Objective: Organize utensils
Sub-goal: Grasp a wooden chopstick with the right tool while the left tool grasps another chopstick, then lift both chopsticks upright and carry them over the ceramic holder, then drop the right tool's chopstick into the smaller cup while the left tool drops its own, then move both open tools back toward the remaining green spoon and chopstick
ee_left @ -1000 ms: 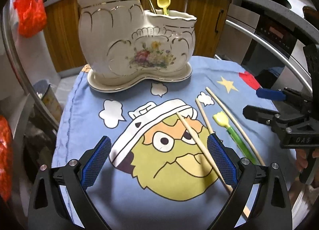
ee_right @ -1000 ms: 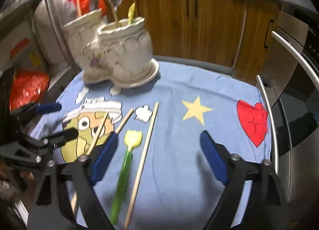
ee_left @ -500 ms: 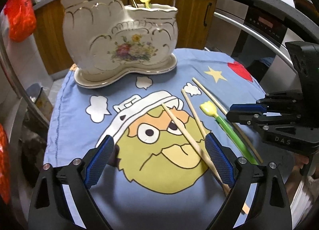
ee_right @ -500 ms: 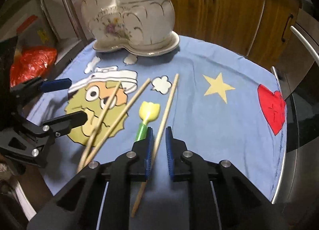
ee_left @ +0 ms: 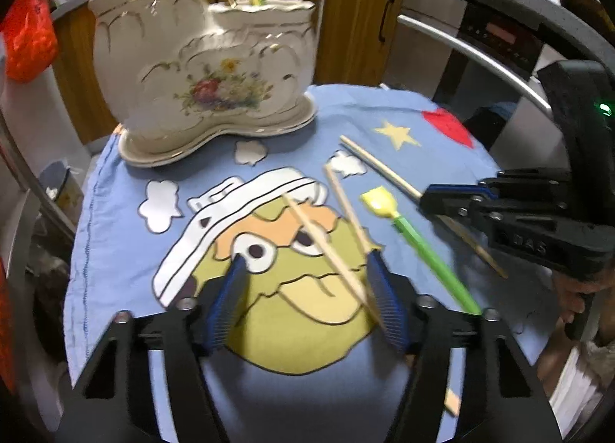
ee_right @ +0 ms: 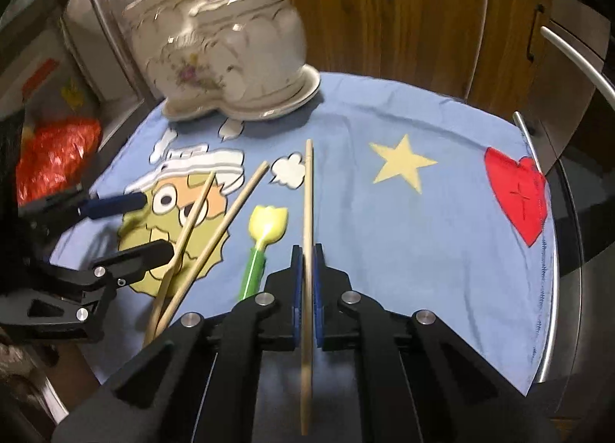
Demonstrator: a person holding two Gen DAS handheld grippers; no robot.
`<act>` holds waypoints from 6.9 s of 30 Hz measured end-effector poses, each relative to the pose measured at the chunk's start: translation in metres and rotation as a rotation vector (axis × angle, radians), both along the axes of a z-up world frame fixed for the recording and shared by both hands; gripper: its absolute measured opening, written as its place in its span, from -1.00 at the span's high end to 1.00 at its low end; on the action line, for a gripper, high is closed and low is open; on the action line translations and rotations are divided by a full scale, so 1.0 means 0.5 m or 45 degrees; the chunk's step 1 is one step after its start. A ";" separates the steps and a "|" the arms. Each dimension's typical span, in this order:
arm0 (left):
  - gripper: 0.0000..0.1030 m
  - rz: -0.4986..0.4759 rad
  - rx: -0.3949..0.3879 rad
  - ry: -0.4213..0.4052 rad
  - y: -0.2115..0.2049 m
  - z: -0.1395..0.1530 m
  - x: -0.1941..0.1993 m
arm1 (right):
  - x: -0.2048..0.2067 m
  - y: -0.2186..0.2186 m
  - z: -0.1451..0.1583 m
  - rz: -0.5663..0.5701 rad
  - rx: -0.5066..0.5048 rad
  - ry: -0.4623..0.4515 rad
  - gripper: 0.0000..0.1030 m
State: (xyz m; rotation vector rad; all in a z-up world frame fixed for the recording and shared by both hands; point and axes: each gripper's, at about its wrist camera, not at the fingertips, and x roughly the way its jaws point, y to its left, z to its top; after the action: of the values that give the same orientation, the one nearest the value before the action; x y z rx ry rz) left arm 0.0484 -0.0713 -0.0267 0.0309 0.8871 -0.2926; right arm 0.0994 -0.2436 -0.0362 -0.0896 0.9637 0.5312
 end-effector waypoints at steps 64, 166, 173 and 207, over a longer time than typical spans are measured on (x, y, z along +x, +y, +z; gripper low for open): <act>0.87 0.006 -0.011 -0.352 0.068 0.117 -0.044 | -0.016 -0.025 0.134 -0.078 0.337 -0.297 0.90; 0.70 0.139 -0.100 -0.586 0.192 0.213 0.143 | 0.143 0.131 0.159 0.070 0.447 -0.462 0.88; 0.25 0.158 -0.087 -0.590 0.192 0.222 0.140 | 0.144 0.128 0.173 0.050 0.452 -0.466 0.34; -0.80 0.232 -0.097 -0.339 0.124 0.195 -0.014 | -0.023 -0.015 0.182 -0.229 0.386 -0.312 -0.73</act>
State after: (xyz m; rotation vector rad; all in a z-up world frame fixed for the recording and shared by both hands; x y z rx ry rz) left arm 0.0413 -0.0094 0.0706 -0.0800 0.6088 -0.1474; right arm 0.0881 -0.2509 0.0547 0.1991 0.6370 0.4823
